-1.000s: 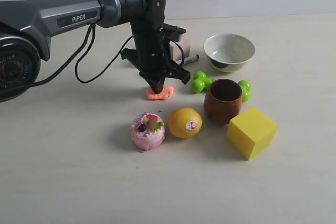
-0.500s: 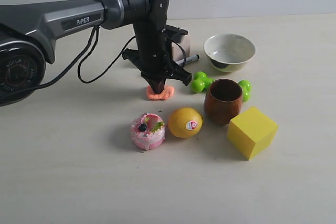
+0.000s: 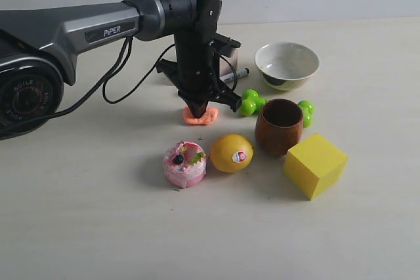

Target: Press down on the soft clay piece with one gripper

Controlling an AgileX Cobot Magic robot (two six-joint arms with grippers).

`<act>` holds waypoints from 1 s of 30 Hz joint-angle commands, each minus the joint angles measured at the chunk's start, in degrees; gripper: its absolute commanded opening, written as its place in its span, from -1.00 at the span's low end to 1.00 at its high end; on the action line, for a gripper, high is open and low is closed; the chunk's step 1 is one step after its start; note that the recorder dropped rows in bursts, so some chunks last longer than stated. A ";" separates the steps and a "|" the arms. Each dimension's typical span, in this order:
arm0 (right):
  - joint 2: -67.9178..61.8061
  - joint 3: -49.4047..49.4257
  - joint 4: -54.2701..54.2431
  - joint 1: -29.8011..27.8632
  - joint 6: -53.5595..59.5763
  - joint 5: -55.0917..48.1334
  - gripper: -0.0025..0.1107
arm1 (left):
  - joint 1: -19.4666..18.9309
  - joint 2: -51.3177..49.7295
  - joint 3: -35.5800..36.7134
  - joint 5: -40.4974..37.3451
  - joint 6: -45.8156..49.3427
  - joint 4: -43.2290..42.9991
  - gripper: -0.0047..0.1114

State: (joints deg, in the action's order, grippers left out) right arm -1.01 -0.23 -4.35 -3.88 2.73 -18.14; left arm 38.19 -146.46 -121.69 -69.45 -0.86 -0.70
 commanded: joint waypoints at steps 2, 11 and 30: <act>0.30 0.23 0.02 0.25 0.29 0.25 -0.96 | 1.17 -9.13 3.51 -0.51 -1.36 5.31 -0.92; 0.30 0.23 0.02 0.25 0.29 0.25 -0.96 | 1.17 -9.02 3.51 -0.51 -2.02 4.18 -0.92; 0.30 0.23 0.02 0.25 0.29 0.25 -0.96 | 1.17 -1.98 3.51 -0.42 -2.02 3.76 -0.92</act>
State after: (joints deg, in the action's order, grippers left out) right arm -1.01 -0.23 -4.35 -3.88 2.73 -18.14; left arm 38.45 -145.08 -120.95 -68.68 -2.30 -1.02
